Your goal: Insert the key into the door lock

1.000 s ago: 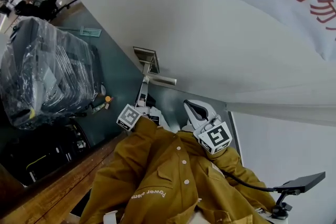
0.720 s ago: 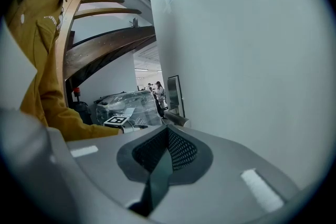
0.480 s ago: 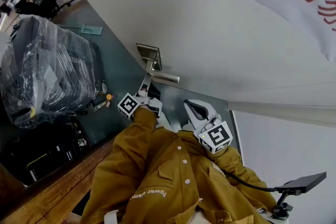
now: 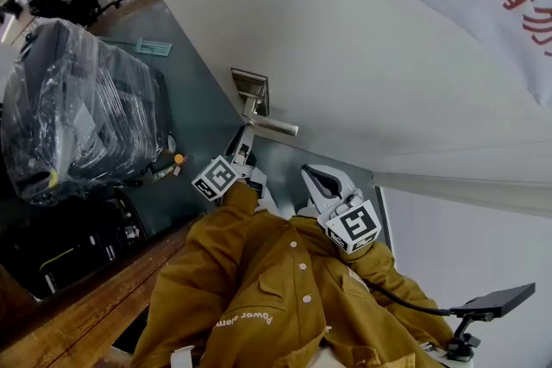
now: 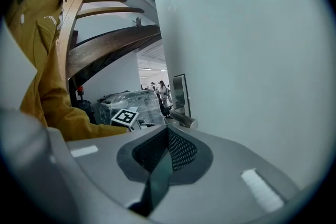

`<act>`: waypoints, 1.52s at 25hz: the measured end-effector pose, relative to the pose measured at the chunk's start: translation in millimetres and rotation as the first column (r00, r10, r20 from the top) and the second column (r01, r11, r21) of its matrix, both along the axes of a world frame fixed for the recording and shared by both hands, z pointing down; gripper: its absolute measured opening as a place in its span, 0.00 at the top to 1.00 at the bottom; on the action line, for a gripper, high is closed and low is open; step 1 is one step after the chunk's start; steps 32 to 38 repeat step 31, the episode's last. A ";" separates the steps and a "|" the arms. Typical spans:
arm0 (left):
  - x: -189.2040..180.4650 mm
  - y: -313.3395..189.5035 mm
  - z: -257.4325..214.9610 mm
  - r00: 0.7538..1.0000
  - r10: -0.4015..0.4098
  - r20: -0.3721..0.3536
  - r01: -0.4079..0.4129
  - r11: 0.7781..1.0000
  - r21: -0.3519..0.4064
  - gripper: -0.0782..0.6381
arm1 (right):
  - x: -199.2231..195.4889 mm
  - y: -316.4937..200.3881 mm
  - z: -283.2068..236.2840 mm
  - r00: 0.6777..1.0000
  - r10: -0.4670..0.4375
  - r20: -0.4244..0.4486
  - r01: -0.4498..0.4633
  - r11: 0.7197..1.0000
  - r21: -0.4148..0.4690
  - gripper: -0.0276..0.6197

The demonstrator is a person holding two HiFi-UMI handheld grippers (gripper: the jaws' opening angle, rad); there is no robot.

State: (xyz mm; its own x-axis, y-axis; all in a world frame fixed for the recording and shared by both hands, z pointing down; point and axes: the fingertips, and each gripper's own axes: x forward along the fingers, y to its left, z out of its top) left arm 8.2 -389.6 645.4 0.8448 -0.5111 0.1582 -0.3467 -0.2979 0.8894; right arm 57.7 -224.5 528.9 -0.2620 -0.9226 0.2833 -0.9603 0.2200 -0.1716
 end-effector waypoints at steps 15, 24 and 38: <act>-34.2 102.6 -118.4 0.866 -0.047 0.498 -0.270 0.795 0.544 0.89 | -0.2 -11.9 1.2 0.999 -0.045 -0.011 0.045 0.999 0.005 0.95; -31.5 125.2 -123.8 0.876 -0.027 0.482 -0.274 0.795 0.542 0.89 | -3.6 -8.0 -1.4 0.997 -0.071 -0.008 0.071 0.997 0.015 0.95; -30.6 127.4 -122.7 0.880 -0.036 0.473 -0.256 0.803 0.538 0.89 | 0.5 -4.4 -2.1 0.997 -0.076 -0.011 0.076 0.997 0.023 0.95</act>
